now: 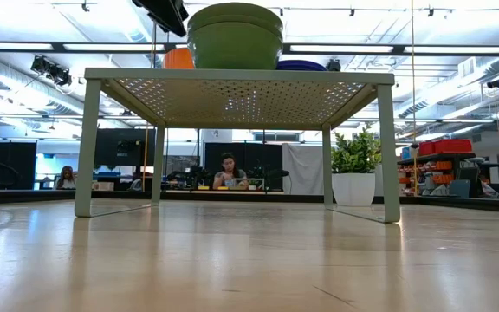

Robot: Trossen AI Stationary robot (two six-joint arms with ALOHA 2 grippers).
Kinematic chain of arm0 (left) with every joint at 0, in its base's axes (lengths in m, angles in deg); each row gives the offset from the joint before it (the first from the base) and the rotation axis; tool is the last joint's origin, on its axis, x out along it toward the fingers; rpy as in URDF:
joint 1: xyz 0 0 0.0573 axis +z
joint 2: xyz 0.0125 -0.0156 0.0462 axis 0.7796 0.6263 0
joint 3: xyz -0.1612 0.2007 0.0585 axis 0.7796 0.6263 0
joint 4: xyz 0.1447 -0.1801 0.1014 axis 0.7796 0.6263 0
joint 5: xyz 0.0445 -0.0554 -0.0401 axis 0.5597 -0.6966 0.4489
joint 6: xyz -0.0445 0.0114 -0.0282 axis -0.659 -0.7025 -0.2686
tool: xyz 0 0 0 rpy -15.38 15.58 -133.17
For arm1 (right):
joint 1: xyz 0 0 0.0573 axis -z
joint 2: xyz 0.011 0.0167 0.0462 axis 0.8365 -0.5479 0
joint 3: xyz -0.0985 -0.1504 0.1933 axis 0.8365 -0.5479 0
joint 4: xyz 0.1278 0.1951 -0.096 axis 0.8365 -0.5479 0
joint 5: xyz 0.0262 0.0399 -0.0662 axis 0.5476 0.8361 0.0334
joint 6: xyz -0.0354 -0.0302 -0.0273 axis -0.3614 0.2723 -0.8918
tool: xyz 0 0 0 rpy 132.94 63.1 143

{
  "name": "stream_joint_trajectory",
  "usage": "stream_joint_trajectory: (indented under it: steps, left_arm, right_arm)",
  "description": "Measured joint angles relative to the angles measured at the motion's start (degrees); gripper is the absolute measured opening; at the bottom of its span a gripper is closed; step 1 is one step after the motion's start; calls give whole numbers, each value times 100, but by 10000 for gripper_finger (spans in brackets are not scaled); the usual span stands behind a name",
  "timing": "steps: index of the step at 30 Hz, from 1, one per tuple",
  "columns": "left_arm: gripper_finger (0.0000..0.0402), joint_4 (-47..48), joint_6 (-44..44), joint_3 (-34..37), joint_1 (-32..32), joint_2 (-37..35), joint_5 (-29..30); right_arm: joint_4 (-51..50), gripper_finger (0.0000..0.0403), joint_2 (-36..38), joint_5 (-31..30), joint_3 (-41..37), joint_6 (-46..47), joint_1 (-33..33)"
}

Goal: Pick & Place Mini bowls
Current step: Stack the orange bowl on top of the orange bowl on the shelf

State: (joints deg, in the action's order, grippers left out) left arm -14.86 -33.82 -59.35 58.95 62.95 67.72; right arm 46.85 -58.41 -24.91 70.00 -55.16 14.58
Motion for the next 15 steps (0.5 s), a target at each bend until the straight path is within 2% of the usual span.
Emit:
stream_joint_trajectory:
  steps: [4, 6, 15]
  left_arm:
    - [27, -54, 143, 9, 2, 203, 21]
    - [8, -204, 239, 4, 2, 286, 35]
    - [17, -151, 268, 3, 31, 379, 47]
  right_arm:
    - [15, 107, 0, 0, 0, 0, 0]
    - [22, 107, 0, 0, 0, 0, 0]
    - [-48, 107, -2, 0, 0, 0, 0]
